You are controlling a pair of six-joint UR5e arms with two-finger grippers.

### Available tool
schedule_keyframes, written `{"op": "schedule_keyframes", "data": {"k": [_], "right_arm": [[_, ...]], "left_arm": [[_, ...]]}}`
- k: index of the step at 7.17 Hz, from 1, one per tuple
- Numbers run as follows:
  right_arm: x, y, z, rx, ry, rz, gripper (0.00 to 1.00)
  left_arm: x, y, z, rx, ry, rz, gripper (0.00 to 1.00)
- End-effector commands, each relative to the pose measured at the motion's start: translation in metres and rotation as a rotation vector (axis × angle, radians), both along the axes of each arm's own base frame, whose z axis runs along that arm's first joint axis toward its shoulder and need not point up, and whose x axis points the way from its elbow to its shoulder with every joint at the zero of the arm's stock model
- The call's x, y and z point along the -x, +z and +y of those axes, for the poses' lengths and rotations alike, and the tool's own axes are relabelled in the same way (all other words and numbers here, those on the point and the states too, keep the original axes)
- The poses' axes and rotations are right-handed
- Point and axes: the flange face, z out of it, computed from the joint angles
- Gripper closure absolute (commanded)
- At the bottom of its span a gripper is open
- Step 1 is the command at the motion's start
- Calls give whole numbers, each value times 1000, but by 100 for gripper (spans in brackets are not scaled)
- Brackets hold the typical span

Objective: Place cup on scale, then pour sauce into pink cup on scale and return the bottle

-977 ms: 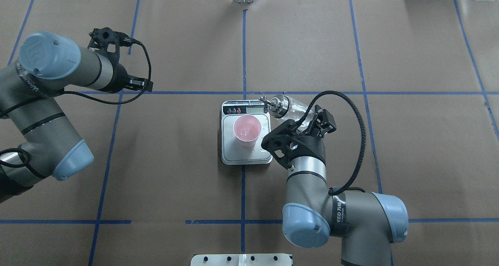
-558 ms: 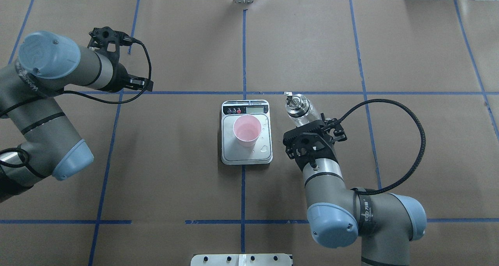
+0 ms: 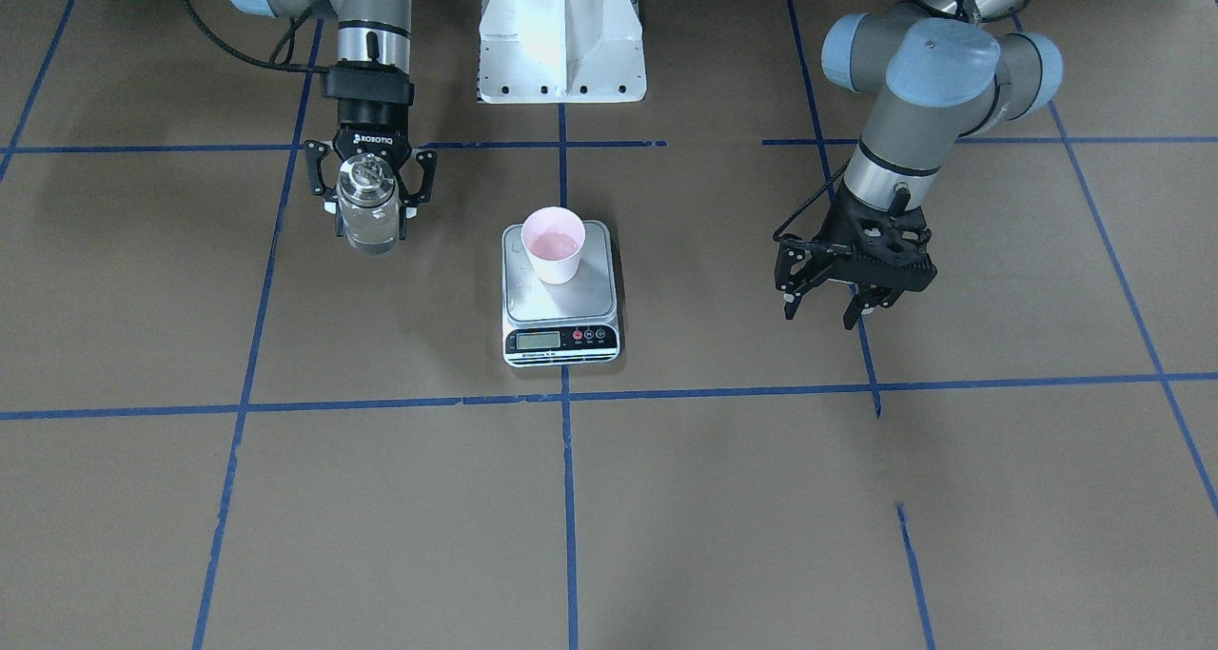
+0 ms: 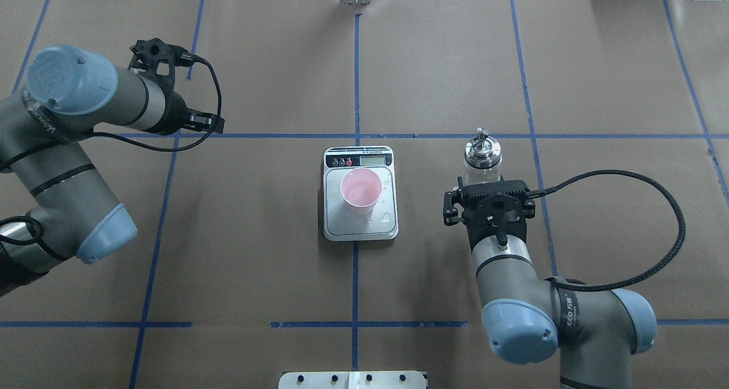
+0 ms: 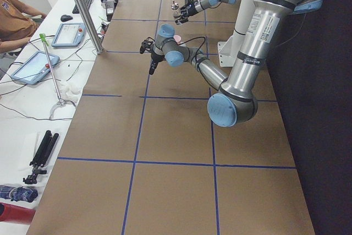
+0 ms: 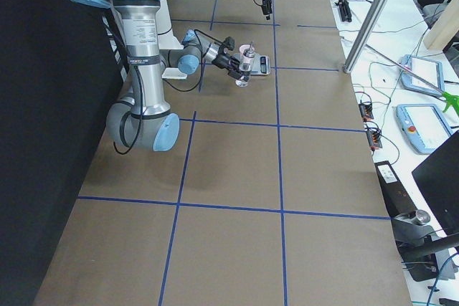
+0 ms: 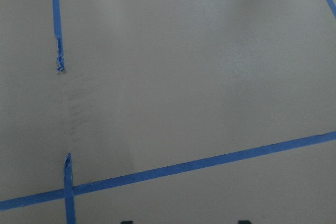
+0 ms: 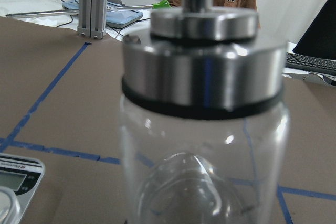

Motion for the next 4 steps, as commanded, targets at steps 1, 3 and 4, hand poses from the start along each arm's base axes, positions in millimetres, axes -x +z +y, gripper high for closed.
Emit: {"op": "schedule_keyframes", "data": {"k": [1,3,4], "right_arm": [[-19,20,-4,-11,84,-131,100],[-44,62,-10,-114,131,-97,100],[-37,80,-12,-126,146,-74,100]], "left_arm": [[0,-4,1,8,-10,12,27],[1,-8,0,6,-15,15,27],[1,-9,0,7,-15,18,27]]}}
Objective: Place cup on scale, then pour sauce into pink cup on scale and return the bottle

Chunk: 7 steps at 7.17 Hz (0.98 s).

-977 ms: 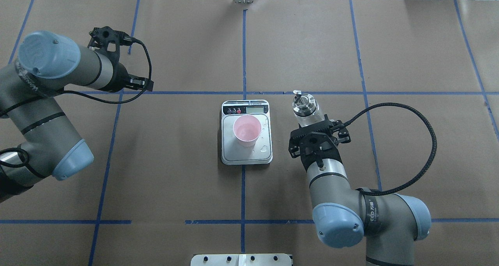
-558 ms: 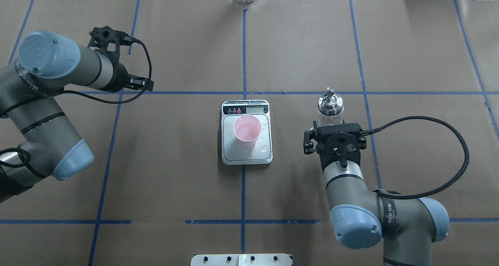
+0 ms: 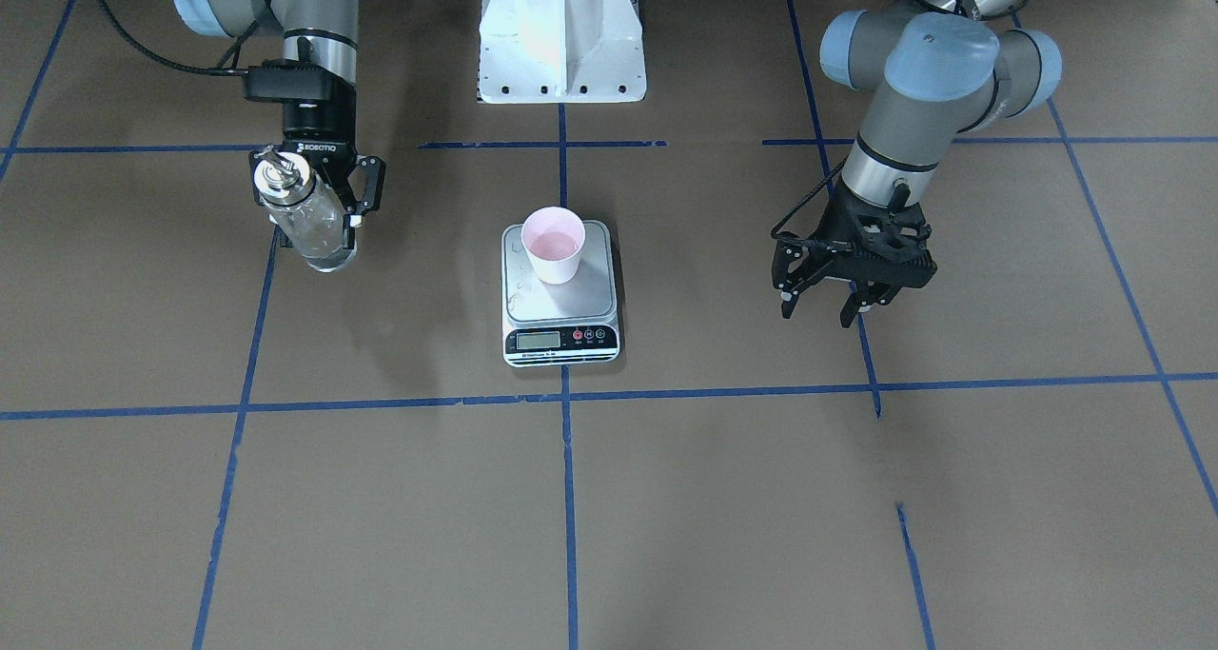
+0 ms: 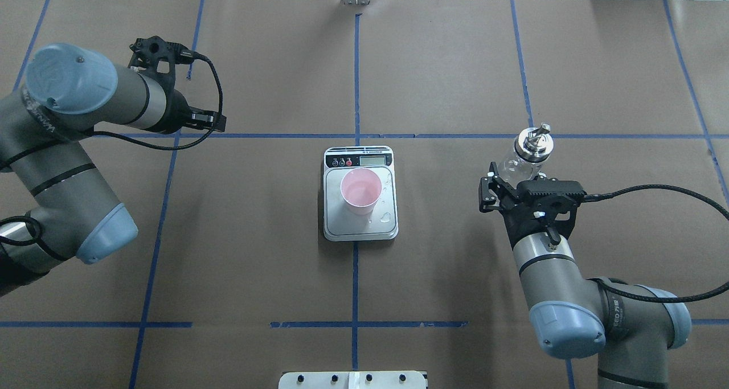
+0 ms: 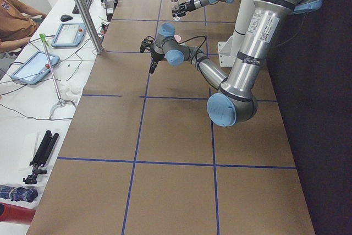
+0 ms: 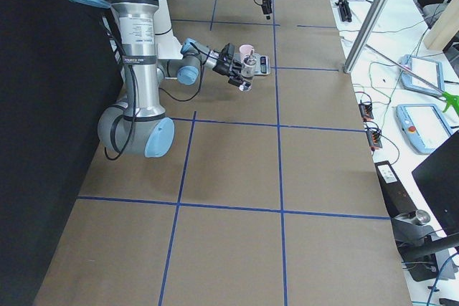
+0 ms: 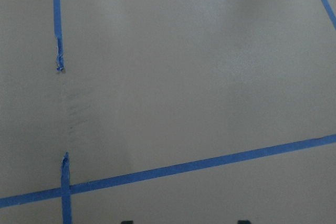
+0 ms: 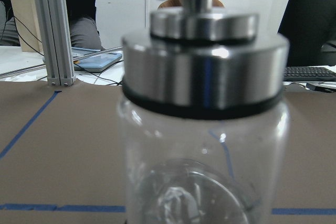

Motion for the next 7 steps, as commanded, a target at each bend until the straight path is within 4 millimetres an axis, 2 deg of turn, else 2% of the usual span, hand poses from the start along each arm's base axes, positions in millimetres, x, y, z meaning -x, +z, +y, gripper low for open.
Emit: {"op": "schedule_keyframes", "data": {"k": [1,2,7], "right_arm": [[3,29,-3,-40,30,-7,100],[9,46,-5,-38,30,-2,100],[9,83,-9,-14,42,16,100]], "left_arm": [[0,-2,0,11,-12,9,27],[0,-8,-1,18,-22,22,27],[-2,-6,-1,18,-19,19,27]]}}
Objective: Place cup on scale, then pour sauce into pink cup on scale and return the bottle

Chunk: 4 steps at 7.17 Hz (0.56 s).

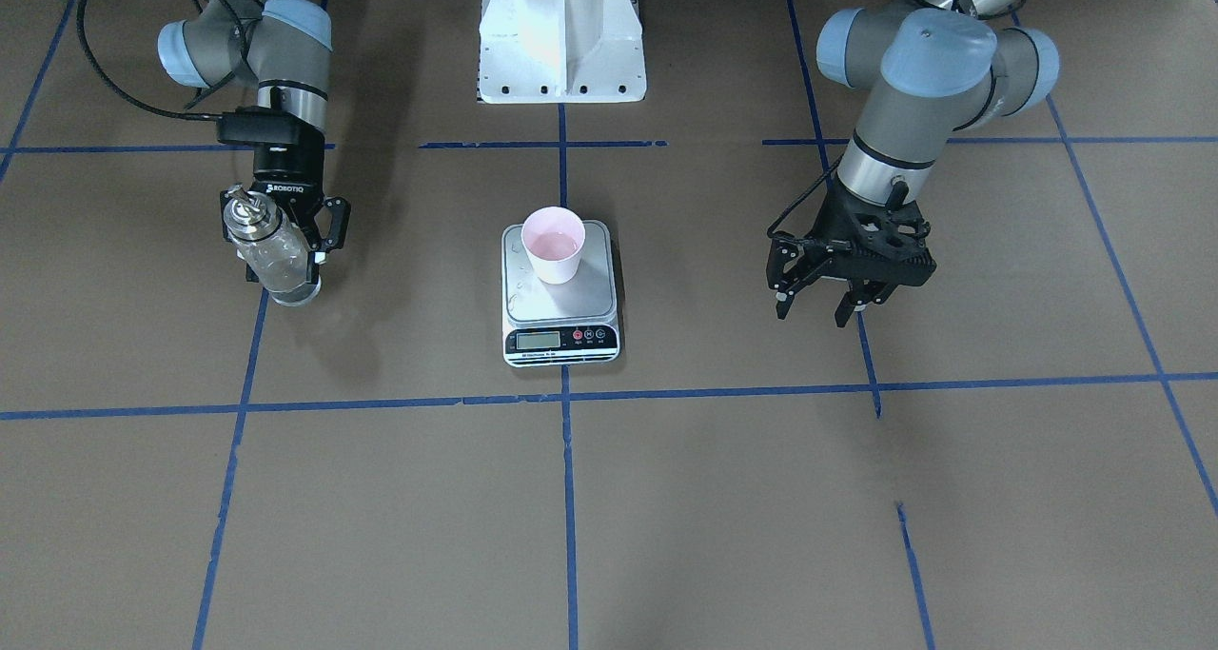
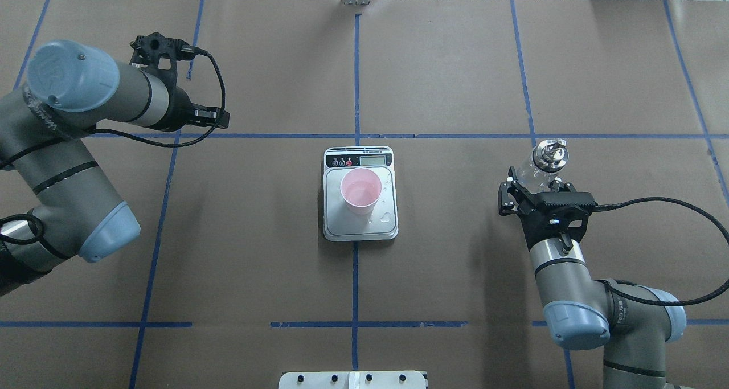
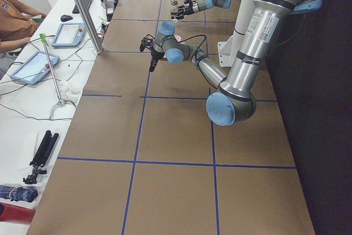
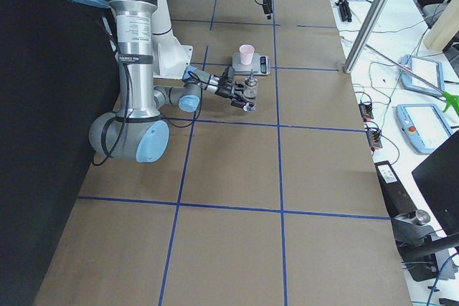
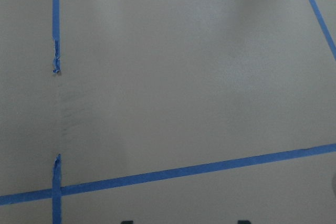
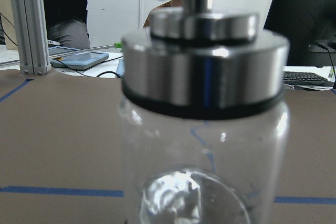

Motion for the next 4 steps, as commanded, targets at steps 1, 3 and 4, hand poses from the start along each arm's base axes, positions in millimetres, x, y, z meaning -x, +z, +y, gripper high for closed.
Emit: {"op": "schedule_keyframes", "data": {"k": [1,3,4], "right_arm": [[-3,12,0,12,10,-3,100],[-10,51,4,8,-17,-95,100],[-10,55,4,0,-26,-101,100]], "left_arm": [[0,0,0,-2,1,0,27],[0,-1,0,-2,0,2,27],[0,-1,0,-1,0,1,27]]}}
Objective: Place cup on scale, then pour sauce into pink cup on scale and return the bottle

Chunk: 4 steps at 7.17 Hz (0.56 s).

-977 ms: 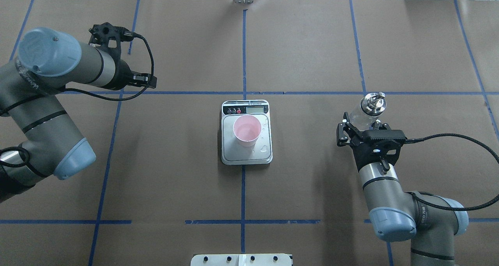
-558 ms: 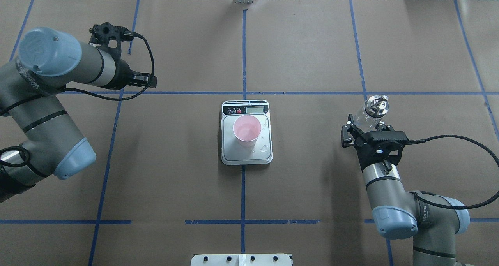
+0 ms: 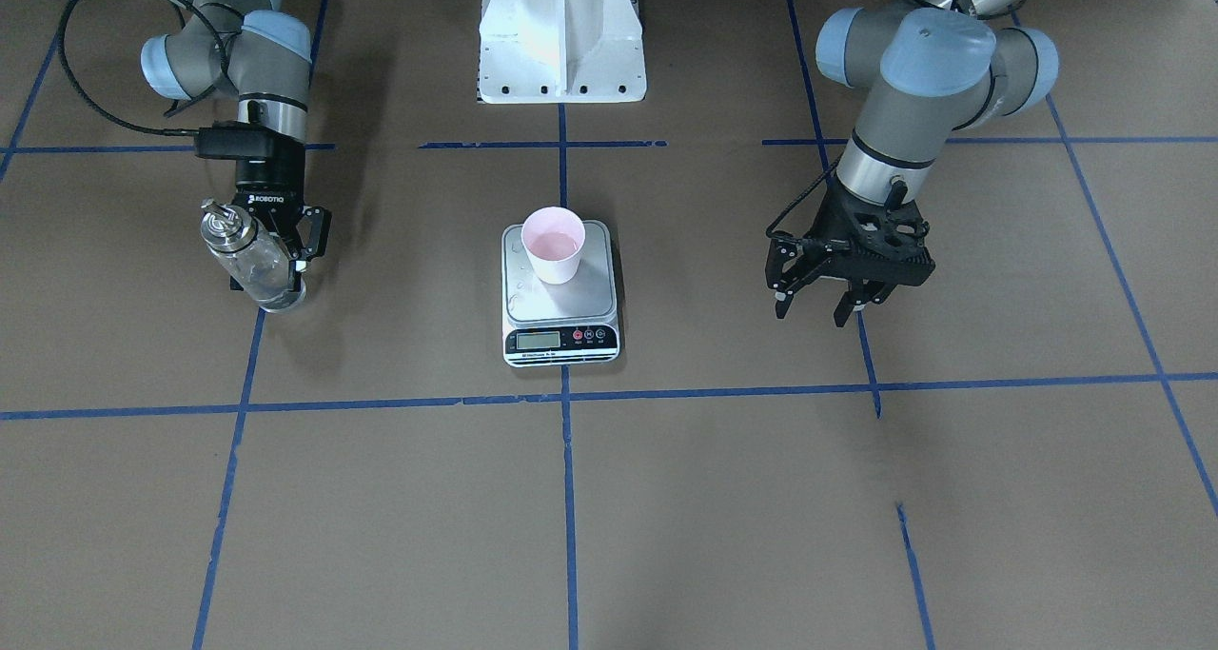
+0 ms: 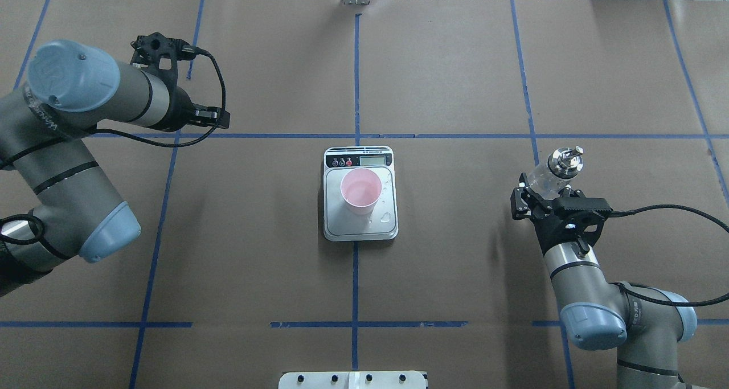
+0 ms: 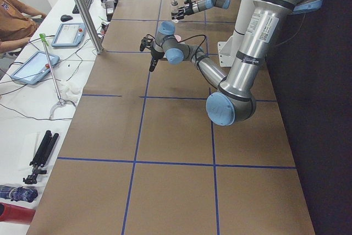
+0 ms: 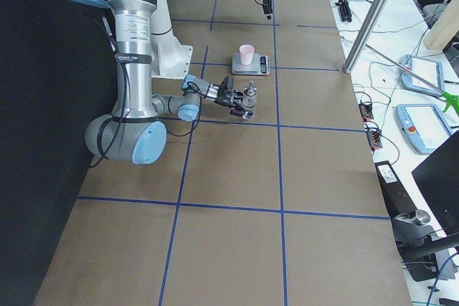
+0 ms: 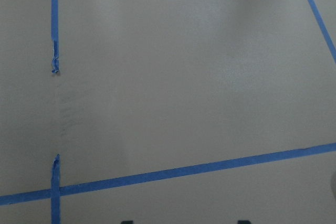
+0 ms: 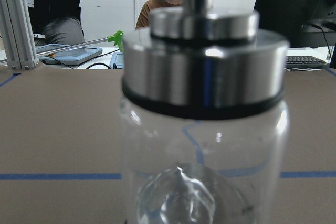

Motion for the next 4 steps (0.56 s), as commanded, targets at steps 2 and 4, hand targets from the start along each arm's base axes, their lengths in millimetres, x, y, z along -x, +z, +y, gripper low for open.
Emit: {"op": "schedule_keyframes", "data": {"k": [2,4], "right_arm": [[-3,11,1,-11,-11,-33,100],[-3,17,2,-8,-14,-21,100]], "left_arm": [[0,-1,1,1,0,1,27],[1,-1,0,0,-3,1,27]]}}
